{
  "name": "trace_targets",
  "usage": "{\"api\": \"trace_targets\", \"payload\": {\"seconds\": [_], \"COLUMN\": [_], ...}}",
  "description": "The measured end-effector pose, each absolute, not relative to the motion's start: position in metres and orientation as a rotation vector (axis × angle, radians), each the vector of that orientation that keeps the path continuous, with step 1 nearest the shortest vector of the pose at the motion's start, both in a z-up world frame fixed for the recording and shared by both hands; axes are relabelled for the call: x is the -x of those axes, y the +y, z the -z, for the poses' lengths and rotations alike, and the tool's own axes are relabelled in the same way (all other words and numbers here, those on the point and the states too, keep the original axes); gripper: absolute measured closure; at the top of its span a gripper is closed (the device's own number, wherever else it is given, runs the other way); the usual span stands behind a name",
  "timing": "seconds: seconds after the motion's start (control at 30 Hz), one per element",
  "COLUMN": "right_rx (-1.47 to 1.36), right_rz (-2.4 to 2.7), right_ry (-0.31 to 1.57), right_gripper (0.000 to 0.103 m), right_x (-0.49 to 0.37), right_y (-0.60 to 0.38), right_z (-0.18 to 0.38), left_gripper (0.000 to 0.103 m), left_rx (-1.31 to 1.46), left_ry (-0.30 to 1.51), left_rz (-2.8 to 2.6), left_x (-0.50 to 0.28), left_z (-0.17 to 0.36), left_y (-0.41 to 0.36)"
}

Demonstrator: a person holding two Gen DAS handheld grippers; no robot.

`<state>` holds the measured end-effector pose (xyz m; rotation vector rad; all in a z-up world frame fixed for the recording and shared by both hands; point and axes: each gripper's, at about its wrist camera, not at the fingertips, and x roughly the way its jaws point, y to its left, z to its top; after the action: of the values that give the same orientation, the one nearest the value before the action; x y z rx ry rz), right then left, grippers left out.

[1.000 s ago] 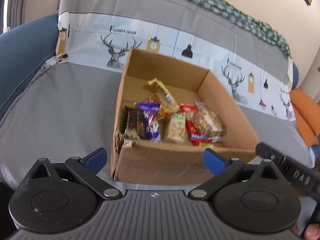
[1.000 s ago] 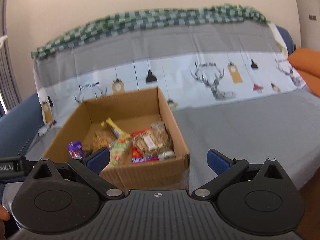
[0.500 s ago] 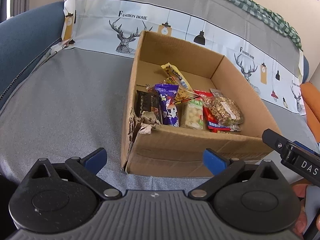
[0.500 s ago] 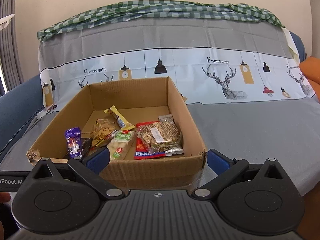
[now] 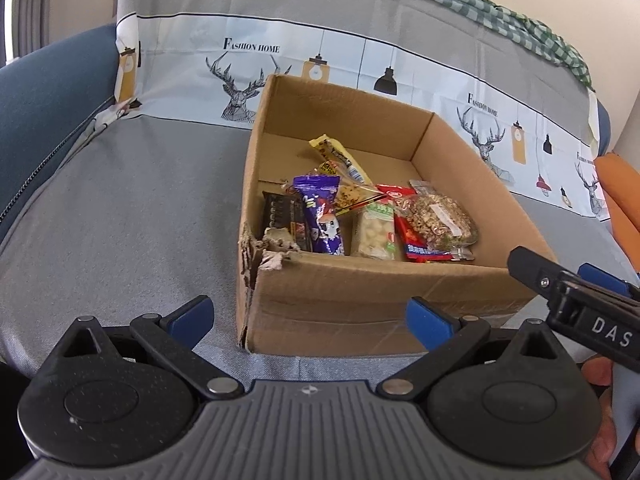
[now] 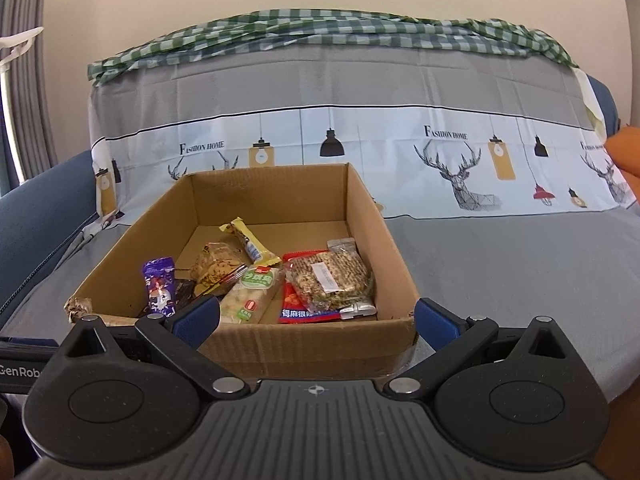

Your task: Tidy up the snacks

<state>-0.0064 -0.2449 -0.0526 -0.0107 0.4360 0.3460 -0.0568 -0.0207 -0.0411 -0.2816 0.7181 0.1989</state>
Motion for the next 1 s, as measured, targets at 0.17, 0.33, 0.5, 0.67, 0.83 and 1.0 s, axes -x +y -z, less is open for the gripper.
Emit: {"api": "trace_targets", "payload": {"seconds": [0.17, 0.33, 0.5, 0.67, 0.83, 1.0], "right_rx": [0.014, 0.011, 0.013, 0.020, 0.028, 0.036], "right_rz": [-0.346, -0.347, -0.346, -0.353, -0.361, -0.365], "right_ry": [0.433, 0.431, 0.430, 0.426, 0.423, 0.414], "right_gripper": [0.001, 0.001, 0.001, 0.001, 0.001, 0.001], "right_x": [0.0072, 0.0078, 0.0085, 0.0095, 0.0093, 0.0091], "right_y": [-0.2446, -0.2455, -0.2453, -0.2431, -0.2414, -0.2407], "right_z": [0.0523, 0.0528, 0.0529, 0.0533, 0.0534, 0.0529], "left_gripper": [0.001, 0.001, 0.001, 0.001, 0.001, 0.001], "left_rx": [0.273, 0.260, 0.254, 0.235, 0.234, 0.233], "left_ry": [0.712, 0.705, 0.698, 0.689, 0.689, 0.692], "left_rz": [-0.194, -0.192, -0.185, -0.175, -0.169, -0.174], "left_x": [0.0578, 0.0586, 0.0590, 0.0596, 0.0581, 0.0554], "left_z": [0.0413, 0.0417, 0.0422, 0.0426, 0.0441, 0.0447], "left_y": [-0.0236, -0.0247, -0.0241, -0.0270, -0.0266, -0.0273]}}
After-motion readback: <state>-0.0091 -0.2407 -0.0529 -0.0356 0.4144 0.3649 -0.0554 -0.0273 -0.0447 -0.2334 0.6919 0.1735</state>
